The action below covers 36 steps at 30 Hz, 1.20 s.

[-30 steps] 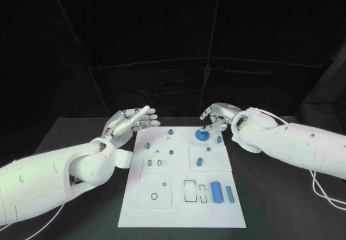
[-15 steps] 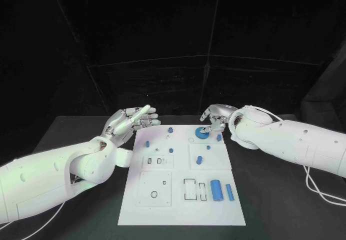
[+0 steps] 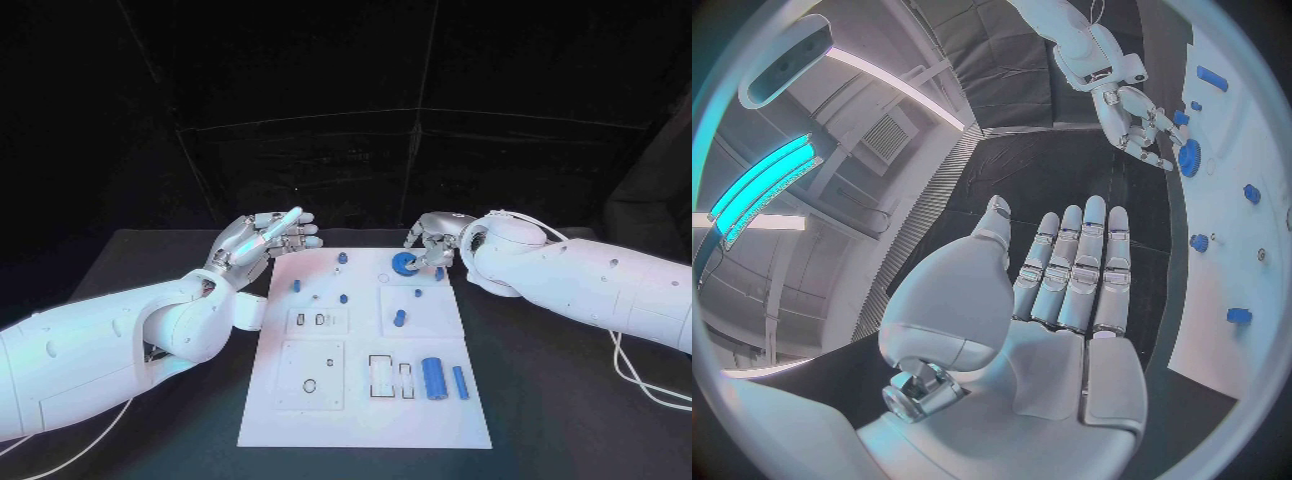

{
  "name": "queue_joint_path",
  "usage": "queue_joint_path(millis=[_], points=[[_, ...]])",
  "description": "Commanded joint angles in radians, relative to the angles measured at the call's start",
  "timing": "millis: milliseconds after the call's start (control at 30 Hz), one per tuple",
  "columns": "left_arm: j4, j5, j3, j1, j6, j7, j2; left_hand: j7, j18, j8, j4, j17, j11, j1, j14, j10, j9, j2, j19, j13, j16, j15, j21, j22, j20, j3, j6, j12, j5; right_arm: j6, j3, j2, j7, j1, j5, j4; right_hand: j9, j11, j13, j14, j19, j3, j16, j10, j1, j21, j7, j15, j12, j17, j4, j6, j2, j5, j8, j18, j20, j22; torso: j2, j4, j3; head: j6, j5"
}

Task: Assemble the parts on the task board

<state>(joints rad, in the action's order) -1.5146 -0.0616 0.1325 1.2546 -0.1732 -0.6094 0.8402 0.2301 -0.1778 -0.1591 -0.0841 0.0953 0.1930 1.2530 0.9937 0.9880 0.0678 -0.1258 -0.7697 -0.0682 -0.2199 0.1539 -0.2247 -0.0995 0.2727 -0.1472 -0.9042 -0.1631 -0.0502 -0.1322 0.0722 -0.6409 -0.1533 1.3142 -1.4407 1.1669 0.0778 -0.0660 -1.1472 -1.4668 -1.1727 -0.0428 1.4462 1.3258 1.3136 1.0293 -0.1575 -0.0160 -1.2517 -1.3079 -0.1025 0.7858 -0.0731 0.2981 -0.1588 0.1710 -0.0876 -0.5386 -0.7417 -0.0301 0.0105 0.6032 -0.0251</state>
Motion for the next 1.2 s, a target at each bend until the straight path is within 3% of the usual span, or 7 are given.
queue_joint_path(millis=[33,233,467,733,833,933,1200], points=[[0.001,0.010,0.000,0.001,0.017,-0.006,-0.001,0.023,-0.005,0.004,0.002,-0.001,0.003,0.004,0.001,-0.005,-0.001,-0.006,-0.009,0.001,0.005,0.004,0.005,0.002,0.001,-0.002,0.008,0.005,0.003,0.047,-0.001,0.001,0.010,0.001,-0.011,-0.002,0.001,-0.002,-0.002,-0.063,0.000,0.002,0.004,0.000,0.012,0.007,0.000,0.004,-0.006,-0.050,0.003,0.004,-0.001,0.004,-0.004,-0.005,-0.005,-0.002,0.000,-0.0003,-0.0008,0.001,0.001],[0.003,0.010,0.000,0.001,0.018,-0.006,-0.002,0.023,-0.005,0.004,0.002,-0.001,0.003,0.004,0.001,-0.005,-0.001,-0.006,-0.009,0.001,0.005,0.004,0.005,0.002,0.001,-0.002,0.008,0.005,0.003,0.063,-0.001,0.005,0.012,-0.001,-0.015,-0.007,0.002,-0.001,-0.006,-0.064,0.000,0.001,0.006,0.001,0.014,0.008,0.000,0.004,-0.008,-0.055,0.004,0.005,0.001,0.005,-0.006,-0.006,-0.005,-0.004,0.000,0.0001,-0.0007,0.001,0.001],[0.004,0.010,0.000,0.001,0.019,-0.006,-0.003,0.023,-0.005,0.004,0.002,-0.001,0.003,0.004,0.001,-0.005,-0.001,-0.006,-0.009,0.001,0.005,0.004,0.005,0.002,0.001,-0.002,0.008,0.005,0.003,0.068,-0.001,0.013,0.012,-0.003,-0.018,-0.017,0.003,0.000,-0.026,-0.068,-0.004,-0.009,0.020,0.012,0.032,0.020,0.002,0.003,-0.023,-0.077,0.011,0.010,0.019,0.013,-0.016,-0.007,-0.005,-0.020,-0.001,0.0002,-0.0001,0.003,0.001],[0.005,0.010,0.000,0.001,0.019,-0.005,-0.003,0.023,-0.005,0.004,0.002,-0.001,0.003,0.004,0.001,-0.005,-0.001,-0.006,-0.009,0.001,0.005,0.004,0.005,0.002,0.001,-0.002,0.008,0.005,0.003,0.064,-0.001,0.020,0.012,-0.005,-0.019,-0.027,0.004,0.003,-0.044,-0.070,-0.009,-0.034,0.029,0.022,0.048,0.036,0.005,0.001,-0.036,-0.088,0.018,0.029,0.048,-0.016,-0.032,-0.010,-0.003,-0.040,-0.001,-0.0008,-0.0003,0.006,0.002],[0.005,0.010,0.000,0.000,0.019,-0.004,-0.003,0.023,-0.005,0.004,0.002,-0.001,0.003,0.004,0.001,-0.005,-0.001,-0.006,-0.009,0.001,0.005,0.004,0.005,0.002,0.001,-0.002,0.008,0.005,0.003,0.055,-0.001,0.021,0.012,-0.005,-0.019,-0.028,0.007,0.005,-0.052,-0.071,-0.009,-0.049,0.031,0.027,0.050,0.042,0.006,0.000,-0.041,-0.092,0.017,0.055,0.067,-0.023,-0.043,-0.010,-0.002,-0.047,0.000,0.0000,-0.0002,0.007,0.003],[0.005,0.010,0.000,0.000,0.020,-0.004,-0.003,0.023,-0.005,0.004,0.002,-0.001,0.003,0.004,0.001,-0.005,-0.001,-0.006,-0.009,0.001,0.005,0.004,0.005,0.002,0.001,-0.002,0.008,0.005,0.003,0.040,-0.001,0.023,0.009,-0.005,-0.023,-0.028,0.009,0.006,-0.061,-0.071,-0.010,-0.070,0.034,0.032,0.052,0.049,0.008,-0.001,-0.047,-0.096,0.021,0.094,0.078,-0.056,-0.054,-0.011,-0.001,-0.055,0.000,0.0001,-0.0002,0.007,0.003],[0.005,0.010,0.000,0.000,0.019,-0.003,-0.004,0.023,-0.005,0.004,0.004,-0.002,0.003,0.006,0.002,-0.004,-0.001,-0.010,-0.009,0.001,0.006,0.004,0.006,0.003,0.001,-0.001,0.008,0.006,0.003,0.000,-0.001,0.034,-0.011,-0.011,-0.099,-0.031,0.007,0.011,-0.079,-0.073,-0.015,-0.098,0.042,0.044,0.050,0.066,0.013,-0.004,-0.059,-0.108,0.029,0.149,0.078,-0.096,-0.063,-0.014,0.001,-0.078,0.000,-0.0012,-0.0003,0.002,-0.001]])
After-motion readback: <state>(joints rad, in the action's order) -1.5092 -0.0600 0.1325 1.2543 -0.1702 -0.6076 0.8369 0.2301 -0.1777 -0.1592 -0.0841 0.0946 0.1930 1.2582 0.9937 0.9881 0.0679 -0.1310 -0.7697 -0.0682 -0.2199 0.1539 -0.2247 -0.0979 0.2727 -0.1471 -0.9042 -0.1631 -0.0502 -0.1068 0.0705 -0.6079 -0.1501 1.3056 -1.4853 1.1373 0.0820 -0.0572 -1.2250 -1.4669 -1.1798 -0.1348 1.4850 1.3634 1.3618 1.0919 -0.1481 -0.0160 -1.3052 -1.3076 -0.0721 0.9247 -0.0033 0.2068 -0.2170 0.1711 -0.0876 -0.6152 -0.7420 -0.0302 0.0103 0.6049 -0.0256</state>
